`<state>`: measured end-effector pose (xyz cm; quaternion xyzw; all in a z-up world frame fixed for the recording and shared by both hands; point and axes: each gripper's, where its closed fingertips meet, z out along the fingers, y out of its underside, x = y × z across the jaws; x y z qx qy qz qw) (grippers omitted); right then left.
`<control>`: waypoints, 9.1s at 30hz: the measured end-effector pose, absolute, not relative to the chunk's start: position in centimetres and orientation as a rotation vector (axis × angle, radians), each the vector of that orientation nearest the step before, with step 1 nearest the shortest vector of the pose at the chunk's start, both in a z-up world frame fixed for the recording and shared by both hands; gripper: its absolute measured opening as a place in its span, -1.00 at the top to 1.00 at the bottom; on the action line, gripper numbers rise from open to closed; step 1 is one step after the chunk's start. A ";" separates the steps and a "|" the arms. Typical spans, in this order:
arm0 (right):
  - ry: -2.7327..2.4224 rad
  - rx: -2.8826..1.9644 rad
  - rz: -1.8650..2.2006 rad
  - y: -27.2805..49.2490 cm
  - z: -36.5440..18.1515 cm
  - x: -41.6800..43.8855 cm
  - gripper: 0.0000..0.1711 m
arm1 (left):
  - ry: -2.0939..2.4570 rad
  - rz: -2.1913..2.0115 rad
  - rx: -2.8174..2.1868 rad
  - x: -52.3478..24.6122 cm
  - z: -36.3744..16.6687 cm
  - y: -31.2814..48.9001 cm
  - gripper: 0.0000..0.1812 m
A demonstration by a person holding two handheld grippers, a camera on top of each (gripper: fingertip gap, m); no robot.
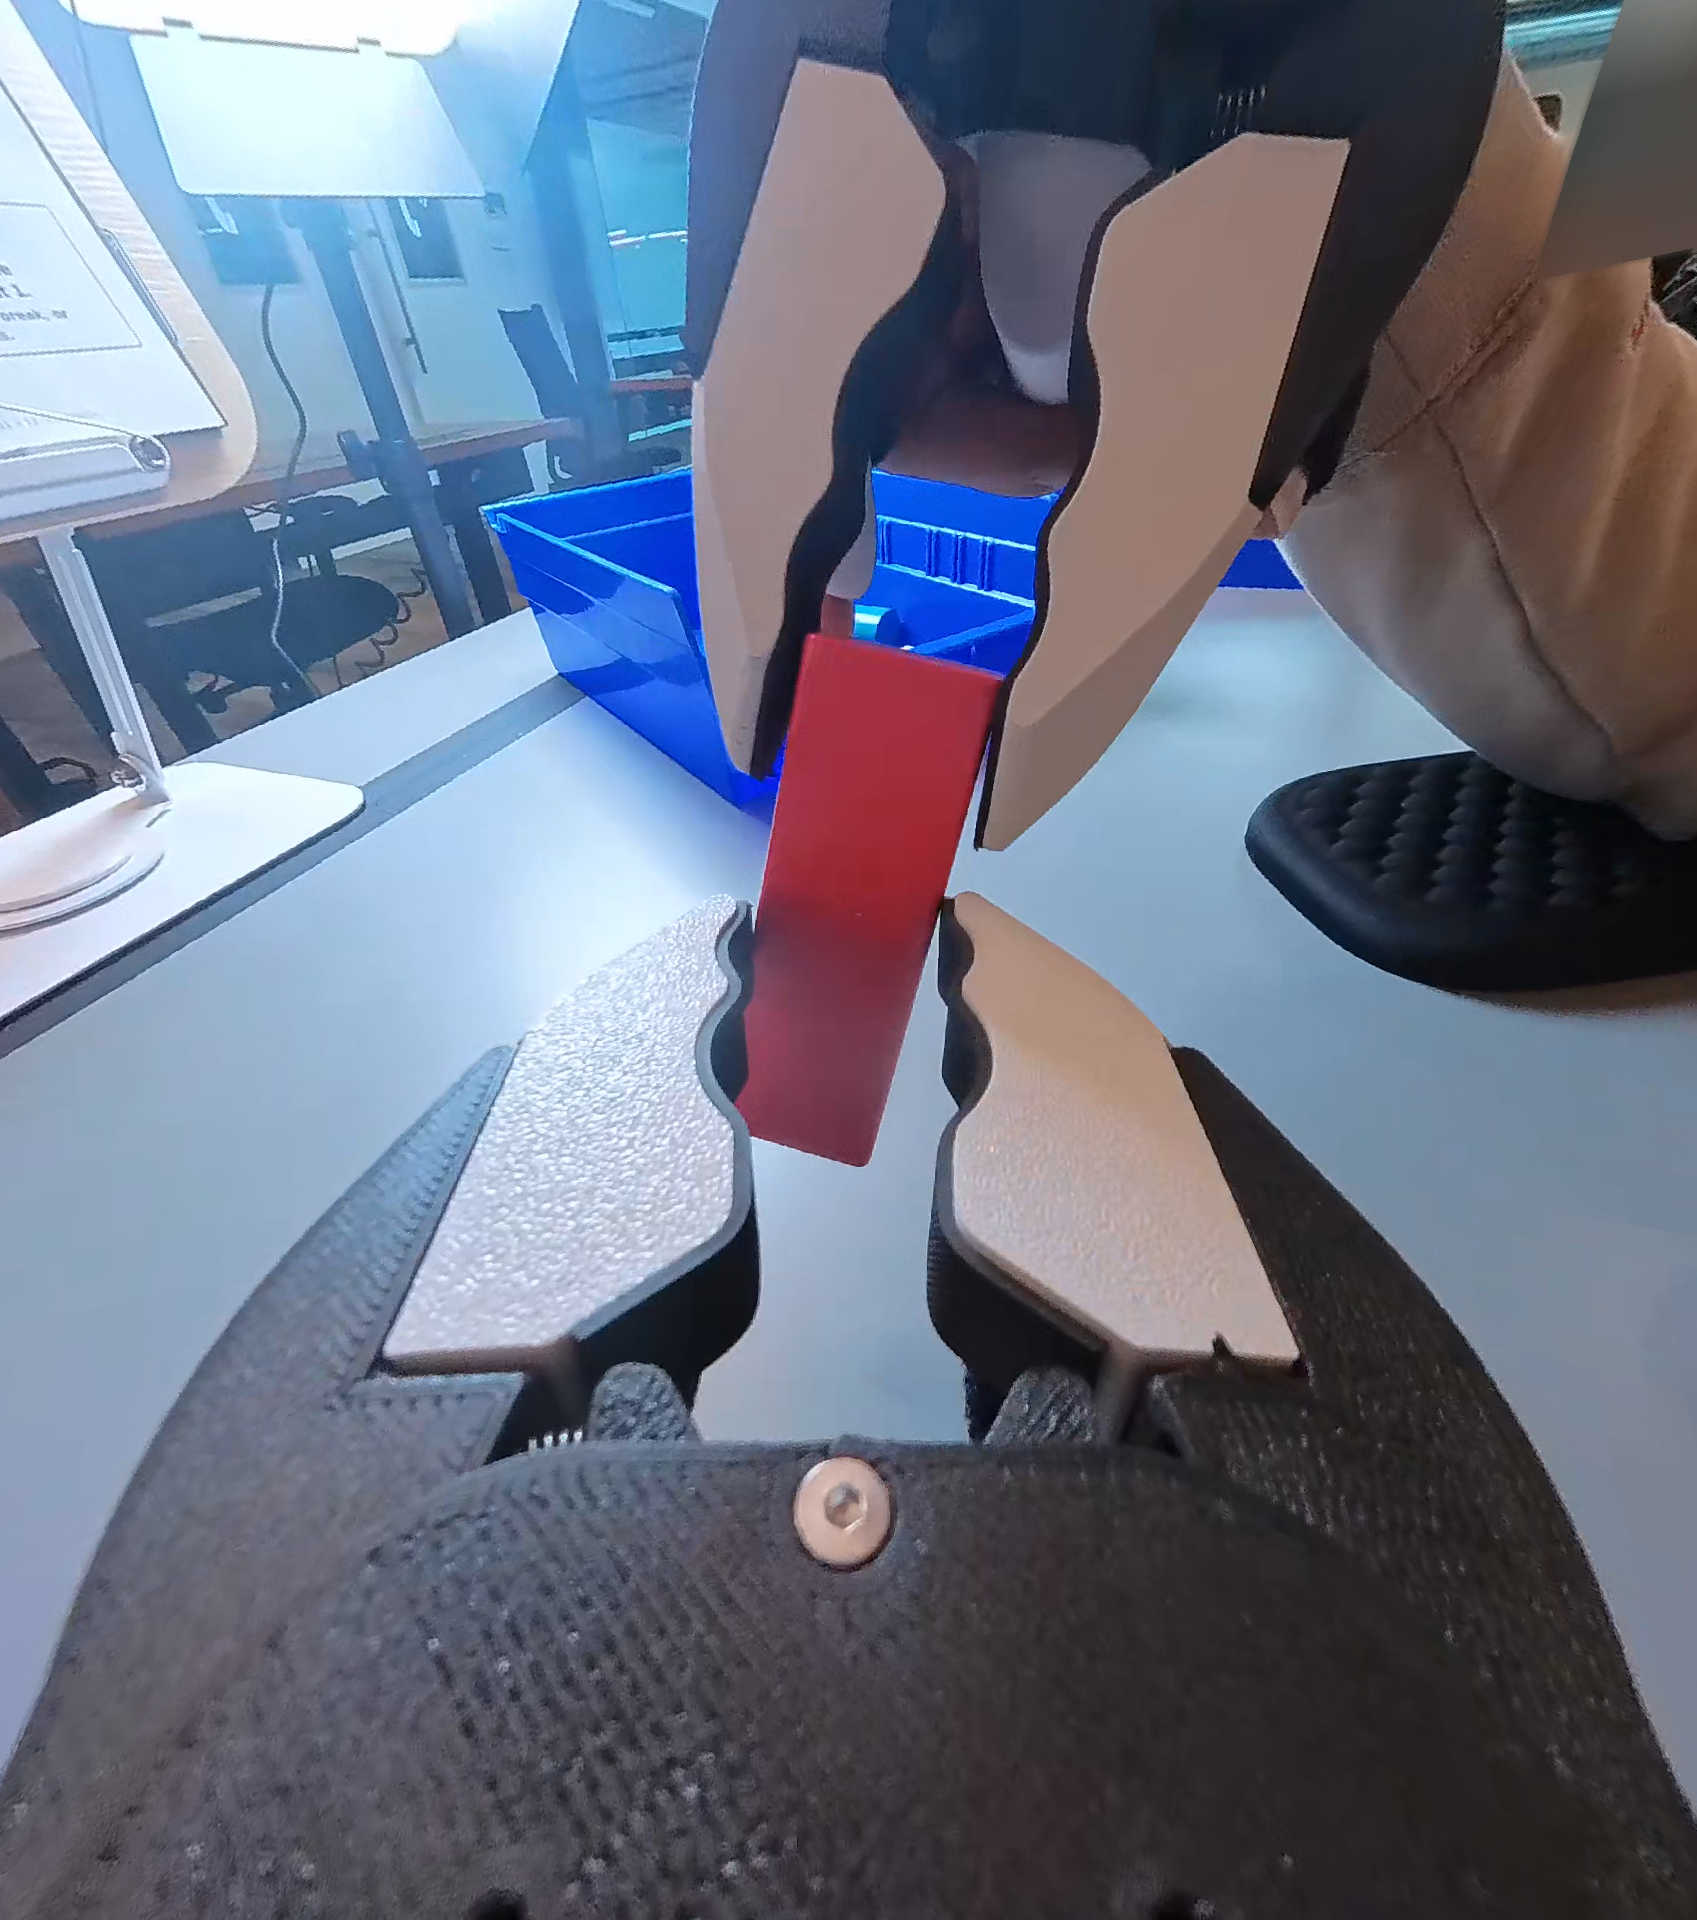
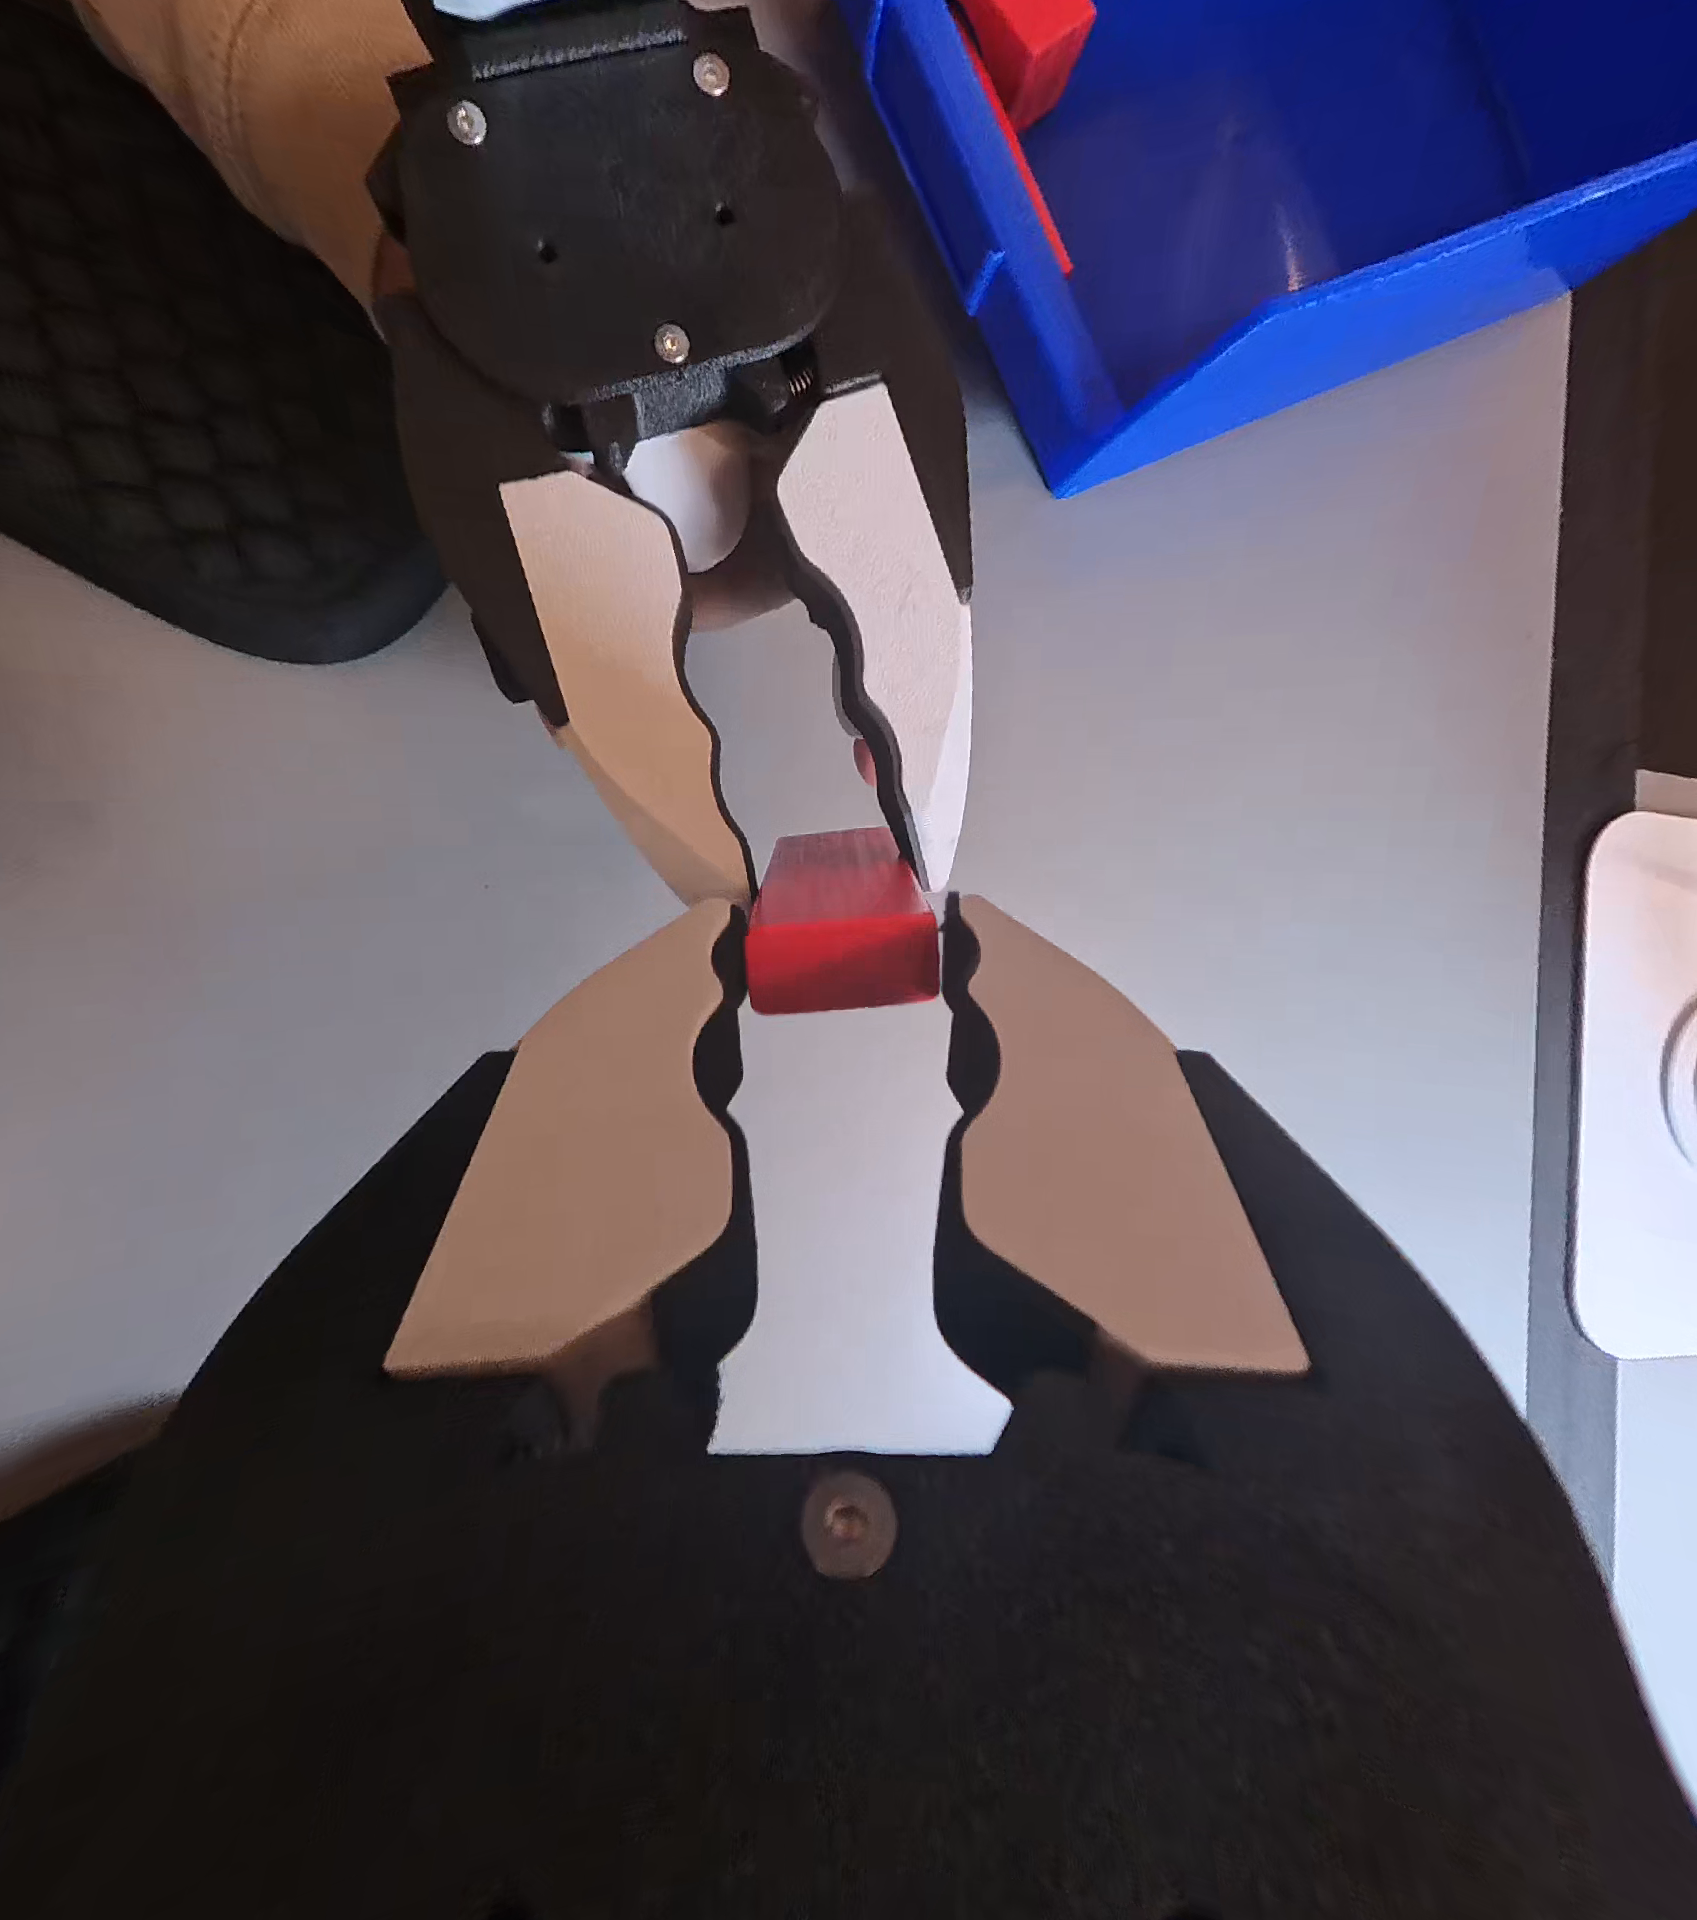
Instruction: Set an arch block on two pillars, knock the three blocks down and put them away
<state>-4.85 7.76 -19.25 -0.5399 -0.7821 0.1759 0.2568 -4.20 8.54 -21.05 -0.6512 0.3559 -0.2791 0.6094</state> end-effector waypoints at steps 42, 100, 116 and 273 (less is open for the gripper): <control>-2.310 -1.886 0.129 19.1 -24.1 3.1 0.60 | 0.797 -0.592 -1.606 -4.8 -23.1 9.8 0.52; -1.946 -1.624 0.430 13.1 -18.6 2.3 0.29 | 0.844 -0.476 -1.637 -7.1 -21.0 9.8 0.56; -1.757 -1.628 0.745 5.3 -25.0 6.6 0.39 | 0.990 0.062 -2.809 -33.9 -25.8 9.6 0.50; -1.957 -1.334 0.609 3.9 -20.3 -3.6 0.54 | 1.376 -0.683 -1.575 -4.6 -23.9 4.2 0.65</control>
